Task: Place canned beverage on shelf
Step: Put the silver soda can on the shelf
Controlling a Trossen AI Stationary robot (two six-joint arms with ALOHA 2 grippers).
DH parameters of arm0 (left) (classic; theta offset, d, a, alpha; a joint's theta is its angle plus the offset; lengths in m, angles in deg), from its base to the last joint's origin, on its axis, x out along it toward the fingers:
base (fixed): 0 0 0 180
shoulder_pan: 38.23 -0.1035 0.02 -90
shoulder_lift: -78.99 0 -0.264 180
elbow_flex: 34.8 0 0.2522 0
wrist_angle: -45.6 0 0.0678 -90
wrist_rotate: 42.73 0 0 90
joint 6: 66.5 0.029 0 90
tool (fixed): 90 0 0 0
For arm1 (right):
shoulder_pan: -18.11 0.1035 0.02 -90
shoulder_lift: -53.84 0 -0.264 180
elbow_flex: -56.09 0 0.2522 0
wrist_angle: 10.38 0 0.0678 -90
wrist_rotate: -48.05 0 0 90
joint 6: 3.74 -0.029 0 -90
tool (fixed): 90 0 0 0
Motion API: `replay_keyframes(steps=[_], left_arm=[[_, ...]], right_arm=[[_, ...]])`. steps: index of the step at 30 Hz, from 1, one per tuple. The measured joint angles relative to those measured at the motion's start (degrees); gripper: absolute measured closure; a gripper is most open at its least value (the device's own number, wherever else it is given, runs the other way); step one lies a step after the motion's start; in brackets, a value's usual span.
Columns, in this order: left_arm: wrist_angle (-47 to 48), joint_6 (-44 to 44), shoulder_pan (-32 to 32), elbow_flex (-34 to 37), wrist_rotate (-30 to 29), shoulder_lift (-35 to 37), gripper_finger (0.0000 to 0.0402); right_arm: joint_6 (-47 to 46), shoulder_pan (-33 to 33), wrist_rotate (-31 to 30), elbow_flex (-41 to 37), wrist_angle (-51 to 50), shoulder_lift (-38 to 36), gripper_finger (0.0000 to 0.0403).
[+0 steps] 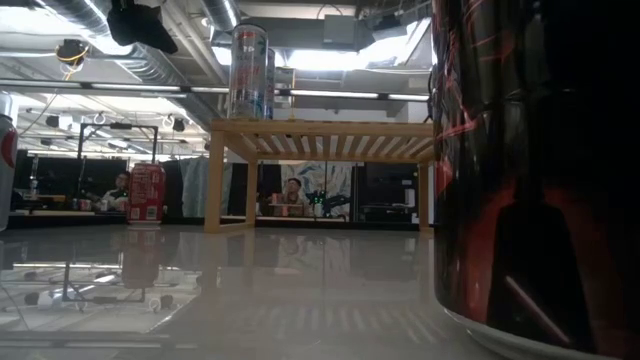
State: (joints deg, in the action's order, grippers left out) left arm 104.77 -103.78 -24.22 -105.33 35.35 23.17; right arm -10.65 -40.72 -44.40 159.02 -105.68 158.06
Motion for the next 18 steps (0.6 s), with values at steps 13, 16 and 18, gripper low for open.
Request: replay_keyframes(steps=[13,16,18], left_arm=[[0.0,0.4,0.0,0.0,0.0,0.0,0.0072],[0.0,0.4,0.0,0.0,0.0,0.0,0.0072],[0.0,0.4,0.0,0.0,0.0,0.0,0.0072]], right_arm=[[-1.1,0.0,-2.9,0.0,-0.6,-4.5,0.0095],[-2.2,0.0,-6.2,-0.2,-1.0,-4.8,0.0095],[-2.2,-0.1,-7.7,-1.3,0.3,-4.7,0.0095]])
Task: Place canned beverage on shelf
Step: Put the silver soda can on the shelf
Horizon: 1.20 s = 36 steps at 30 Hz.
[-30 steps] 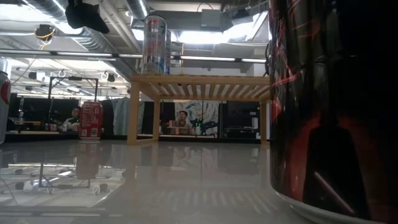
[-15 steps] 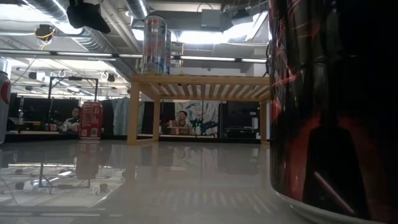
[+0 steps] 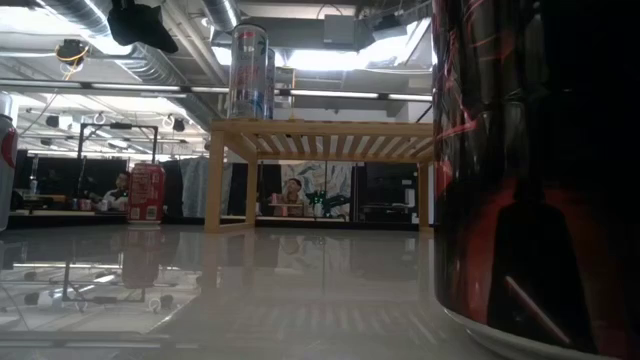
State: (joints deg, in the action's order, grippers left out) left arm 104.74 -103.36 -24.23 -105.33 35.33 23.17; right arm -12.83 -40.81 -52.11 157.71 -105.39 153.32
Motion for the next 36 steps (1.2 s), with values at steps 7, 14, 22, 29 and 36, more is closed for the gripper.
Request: replay_keyframes(steps=[7,14,22,29,36], left_arm=[[0.0,0.0,0.0,0.0,0.0,0.0,0.0072],[0.0,-0.1,0.0,0.0,0.0,0.0,0.0072],[-0.1,-0.1,0.0,0.0,0.0,0.0,0.0072],[-0.1,-0.5,0.0,0.0,0.0,0.0,0.0072],[-0.1,-0.5,0.0,0.0,0.0,0.0,0.0072]], right_arm=[[-0.1,0.1,1.9,-3.9,3.5,-0.3,0.0095],[0.3,0.0,2.6,-4.9,4.8,-0.1,0.0095],[0.9,0.0,3.8,-4.9,4.8,0.1,0.0095],[2.0,0.0,5.2,-4.9,6.0,0.1,0.0095],[10.1,-0.8,6.4,-4.9,8.8,0.1,0.0095]])
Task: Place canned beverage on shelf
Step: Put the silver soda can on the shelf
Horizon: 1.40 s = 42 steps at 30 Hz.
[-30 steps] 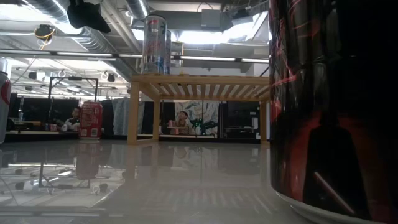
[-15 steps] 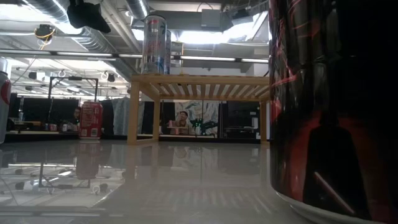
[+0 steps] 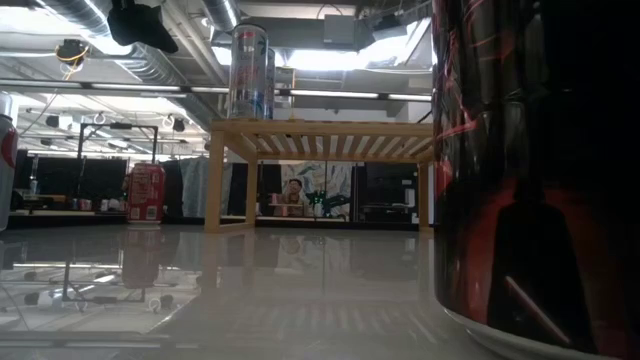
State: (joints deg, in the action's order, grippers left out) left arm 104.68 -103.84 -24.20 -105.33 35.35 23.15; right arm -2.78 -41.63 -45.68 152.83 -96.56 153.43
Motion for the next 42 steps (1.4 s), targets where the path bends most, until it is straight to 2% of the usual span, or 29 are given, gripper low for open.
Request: replay_keyframes(steps=[8,13,19,28,42], left_arm=[[0.0,0.2,0.0,0.0,0.0,0.0,0.0072],[0.0,0.4,0.0,0.0,-0.1,0.0,0.0072],[0.0,0.4,0.0,0.0,-0.9,0.0,0.0072],[0.0,0.5,0.0,0.0,-0.9,0.0,0.0072],[0.0,0.5,0.0,0.0,-0.9,0.0,0.0072]], right_arm=[[12.0,-1.1,-0.2,-0.4,1.8,0.0,0.0095],[19.0,-1.1,-1.4,-3.6,1.6,0.0,0.0095],[20.2,-1.8,1.2,-7.6,3.8,0.0,0.0095],[25.0,-1.8,-2.5,-9.4,7.3,0.0,0.0095],[26.4,-1.7,-2.5,-9.6,8.0,-0.1,0.0095]])
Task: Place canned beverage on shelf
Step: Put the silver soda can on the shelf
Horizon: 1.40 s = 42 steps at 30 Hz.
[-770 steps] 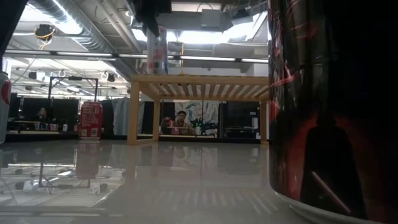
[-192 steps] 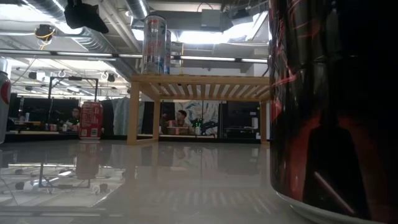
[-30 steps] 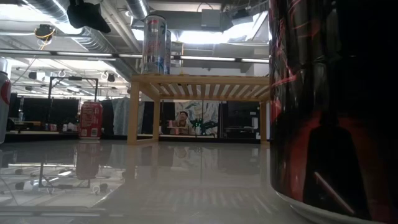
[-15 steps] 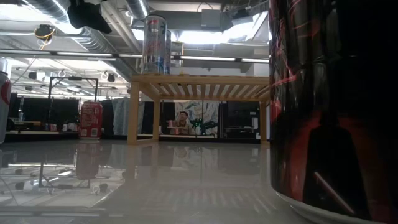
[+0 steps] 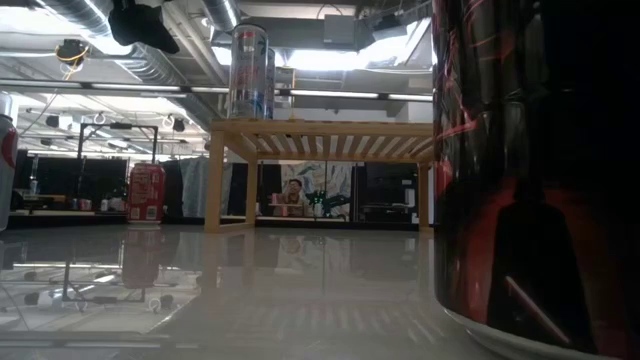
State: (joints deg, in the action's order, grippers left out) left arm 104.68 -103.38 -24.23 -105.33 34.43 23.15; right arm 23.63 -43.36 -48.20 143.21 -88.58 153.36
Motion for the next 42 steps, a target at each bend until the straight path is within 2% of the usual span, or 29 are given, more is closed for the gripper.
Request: replay_keyframes(steps=[7,13,19,28,33,42], left_arm=[[0.0,0.0,0.0,0.0,0.0,0.0,0.0072],[0.0,0.0,0.0,0.0,-0.1,0.0,0.0072],[0.0,0.0,0.0,0.0,-0.2,0.0,0.0072],[0.0,0.0,0.0,0.0,-0.2,0.0,0.0072],[0.0,0.0,0.0,0.0,-1.0,0.0,0.0072],[0.0,0.0,0.0,0.0,-1.1,0.0,0.0072]], right_arm=[[-8.3,-0.1,0.3,1.2,-2.0,0.0,0.0095],[-22.0,-0.1,2.8,5.9,-3.4,-0.1,0.0095],[-35.4,-0.4,-1.6,4.0,-0.1,0.0,0.0102],[-41.6,-0.4,-6.6,0.1,4.2,0.1,0.0183],[-44.6,-0.4,-3.8,0.1,7.5,0.1,0.0224],[-43.4,0.9,-3.7,0.0,2.5,0.1,0.0277]])
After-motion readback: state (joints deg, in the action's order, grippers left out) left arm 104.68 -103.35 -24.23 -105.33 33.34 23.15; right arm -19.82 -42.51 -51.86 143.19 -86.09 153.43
